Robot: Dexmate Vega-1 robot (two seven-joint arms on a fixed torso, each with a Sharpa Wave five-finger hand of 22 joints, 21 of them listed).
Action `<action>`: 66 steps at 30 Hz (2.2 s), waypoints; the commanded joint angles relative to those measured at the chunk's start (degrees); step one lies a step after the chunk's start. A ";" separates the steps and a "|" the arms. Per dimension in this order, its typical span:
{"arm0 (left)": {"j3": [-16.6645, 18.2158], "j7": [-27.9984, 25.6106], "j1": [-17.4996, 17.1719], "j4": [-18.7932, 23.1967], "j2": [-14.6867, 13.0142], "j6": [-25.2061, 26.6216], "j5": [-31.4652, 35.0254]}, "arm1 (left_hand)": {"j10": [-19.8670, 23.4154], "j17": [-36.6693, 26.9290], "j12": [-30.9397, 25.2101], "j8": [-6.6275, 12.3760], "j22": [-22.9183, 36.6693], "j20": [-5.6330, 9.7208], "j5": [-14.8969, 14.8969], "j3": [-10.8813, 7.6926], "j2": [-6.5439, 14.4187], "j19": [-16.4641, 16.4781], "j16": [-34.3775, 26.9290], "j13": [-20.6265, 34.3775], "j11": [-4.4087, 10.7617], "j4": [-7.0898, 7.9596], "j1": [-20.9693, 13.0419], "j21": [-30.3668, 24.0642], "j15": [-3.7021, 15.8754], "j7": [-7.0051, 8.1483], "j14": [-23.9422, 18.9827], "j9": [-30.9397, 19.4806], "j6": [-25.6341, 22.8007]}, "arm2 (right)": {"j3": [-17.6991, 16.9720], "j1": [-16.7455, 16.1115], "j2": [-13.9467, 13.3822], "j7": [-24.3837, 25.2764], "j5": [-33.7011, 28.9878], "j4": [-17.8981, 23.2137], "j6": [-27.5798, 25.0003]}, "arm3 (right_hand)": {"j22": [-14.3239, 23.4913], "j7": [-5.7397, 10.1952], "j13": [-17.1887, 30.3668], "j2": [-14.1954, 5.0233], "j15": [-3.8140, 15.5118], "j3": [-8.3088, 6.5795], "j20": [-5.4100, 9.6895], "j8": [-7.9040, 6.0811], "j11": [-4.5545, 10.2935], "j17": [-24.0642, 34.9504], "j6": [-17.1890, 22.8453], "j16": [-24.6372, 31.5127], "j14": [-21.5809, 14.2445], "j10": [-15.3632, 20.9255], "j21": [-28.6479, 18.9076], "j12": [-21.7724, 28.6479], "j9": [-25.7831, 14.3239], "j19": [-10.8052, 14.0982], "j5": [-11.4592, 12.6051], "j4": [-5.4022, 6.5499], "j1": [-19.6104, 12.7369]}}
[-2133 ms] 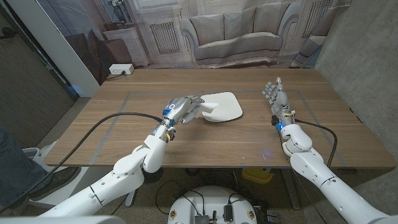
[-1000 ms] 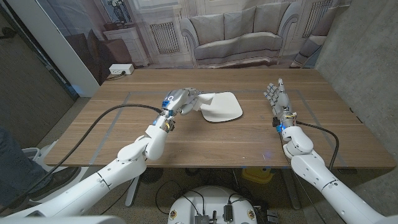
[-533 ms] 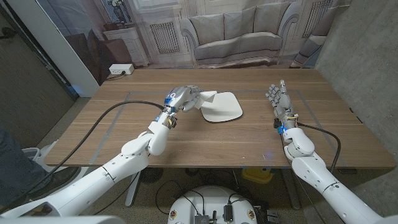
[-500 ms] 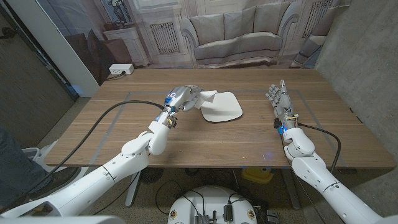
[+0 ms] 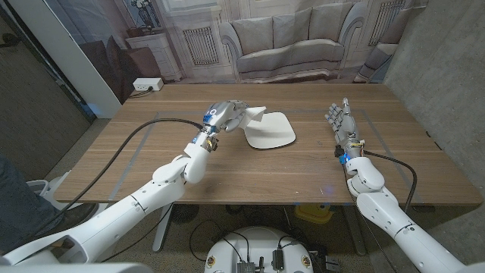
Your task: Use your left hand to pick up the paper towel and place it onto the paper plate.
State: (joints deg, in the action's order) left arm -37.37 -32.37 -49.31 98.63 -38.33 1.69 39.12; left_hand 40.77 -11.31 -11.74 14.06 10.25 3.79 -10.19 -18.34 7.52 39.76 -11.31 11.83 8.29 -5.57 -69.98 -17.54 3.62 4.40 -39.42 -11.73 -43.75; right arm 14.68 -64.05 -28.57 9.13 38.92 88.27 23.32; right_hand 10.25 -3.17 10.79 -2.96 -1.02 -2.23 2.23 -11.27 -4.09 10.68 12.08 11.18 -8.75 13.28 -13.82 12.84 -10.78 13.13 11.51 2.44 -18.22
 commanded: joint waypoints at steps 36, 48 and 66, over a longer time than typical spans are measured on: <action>-7.13 2.45 12.31 -14.60 5.18 -10.50 -3.32 | 1.18 -0.20 0.01 -0.10 0.27 1.74 -0.01 -0.84 -0.09 -0.09 -0.16 0.31 0.46 -0.59 0.17 0.56 7.75 0.02 -0.61 -0.05 -1.83 | -0.84 -1.91 0.37 1.87 -0.35 1.40 0.69 | 0.36 -0.01 0.34 -0.44 -0.12 0.21 0.29 -0.15 -0.15 0.04 0.52 -0.30 -0.46 0.45 0.43 0.04 -0.27 0.63 0.00 -0.34 -0.08; -7.71 2.84 12.65 -16.32 5.69 -11.62 -3.76 | 0.98 -0.23 0.16 -0.26 0.27 1.67 0.01 -0.82 -0.18 -0.88 0.06 0.31 0.65 -0.45 0.58 0.97 7.75 0.20 0.06 -0.04 -1.78 | -0.75 -2.34 0.48 2.17 -0.56 1.70 0.65 | 0.37 0.00 0.34 -0.48 -0.10 0.23 0.30 -0.16 -0.14 0.04 0.55 -0.31 -0.45 0.49 0.52 0.06 -0.27 0.67 0.00 -0.38 -0.10; -8.21 3.35 13.06 -17.61 6.13 -12.87 -4.55 | 0.53 -0.23 0.38 -0.54 0.28 1.72 0.08 -0.60 -0.52 -1.65 0.13 0.29 0.67 -0.18 1.44 1.42 7.70 0.25 0.56 0.00 -1.56 | -0.78 -2.10 0.48 2.27 -0.56 1.59 0.36 | 0.37 -0.03 0.34 -0.55 -0.11 0.26 0.28 -0.15 -0.15 0.04 0.54 -0.31 -0.48 0.51 0.67 0.06 -0.28 0.74 0.00 -0.45 -0.15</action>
State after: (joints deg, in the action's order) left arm -45.35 -29.34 -36.41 81.70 -32.38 -10.33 35.20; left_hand 41.48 -11.31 -11.43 13.61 10.25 3.80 -10.19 -18.81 7.16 38.31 -11.31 11.83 9.02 -6.06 -68.82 -16.26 3.84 4.50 -39.20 -11.74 -45.08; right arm 13.89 -66.38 -28.11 11.38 38.39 89.94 23.98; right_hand 10.53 -3.17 10.79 -3.42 -1.02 -1.90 2.46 -11.27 -4.09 10.68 12.08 11.18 -8.75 13.28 -13.30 12.84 -10.78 13.36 11.51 2.12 -18.21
